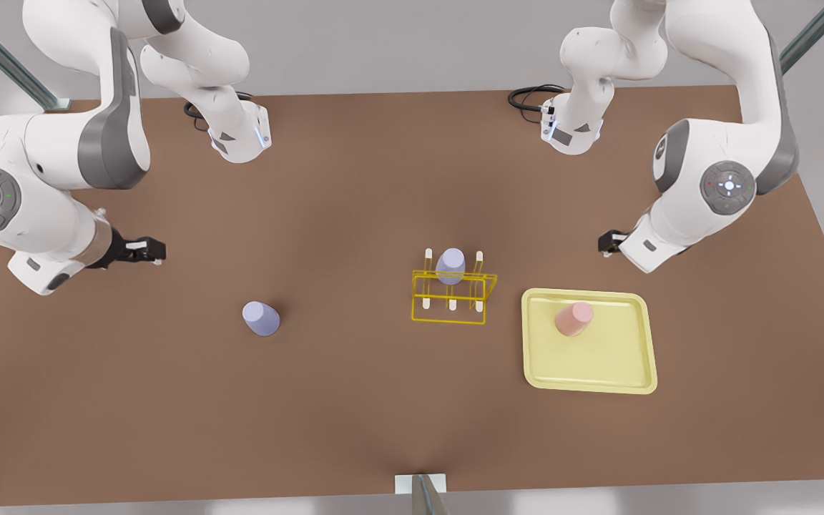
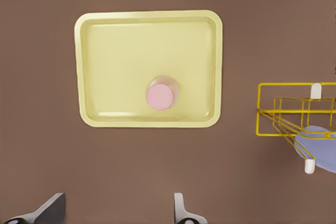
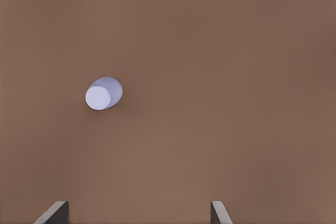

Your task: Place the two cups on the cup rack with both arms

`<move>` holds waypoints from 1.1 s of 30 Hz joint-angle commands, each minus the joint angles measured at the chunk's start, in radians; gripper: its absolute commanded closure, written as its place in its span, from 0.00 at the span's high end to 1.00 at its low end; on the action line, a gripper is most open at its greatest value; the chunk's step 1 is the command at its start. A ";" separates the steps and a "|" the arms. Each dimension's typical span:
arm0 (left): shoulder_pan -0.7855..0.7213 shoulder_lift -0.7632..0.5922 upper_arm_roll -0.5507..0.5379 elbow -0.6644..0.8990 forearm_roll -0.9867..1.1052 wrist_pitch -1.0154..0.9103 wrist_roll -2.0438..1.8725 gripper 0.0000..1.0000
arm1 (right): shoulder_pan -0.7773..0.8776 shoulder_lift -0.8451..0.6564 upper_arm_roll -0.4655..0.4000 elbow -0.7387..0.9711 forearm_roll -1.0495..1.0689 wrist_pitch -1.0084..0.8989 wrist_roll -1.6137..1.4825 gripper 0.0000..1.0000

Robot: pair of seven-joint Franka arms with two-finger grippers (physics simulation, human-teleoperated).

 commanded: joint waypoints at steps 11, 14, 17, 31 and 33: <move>0.020 0.228 0.000 -0.331 0.000 0.807 0.002 1.00 | 0.117 0.318 0.009 -0.050 0.010 0.465 0.118 1.00; 0.018 0.257 0.000 -0.337 -0.002 0.853 0.002 1.00 | 0.118 0.327 0.009 -0.126 0.031 0.667 0.121 1.00; 0.014 0.260 -0.001 -0.351 0.000 0.850 0.002 1.00 | 0.097 0.336 0.009 -0.214 0.079 0.702 0.118 1.00; 0.014 0.350 -0.003 -0.348 0.001 0.891 0.002 1.00 | 0.117 0.247 0.011 -0.530 0.082 0.908 0.118 1.00; 0.014 0.350 -0.003 -0.348 0.000 0.891 0.002 0.92 | 0.124 0.246 0.011 -0.550 0.083 0.901 0.119 1.00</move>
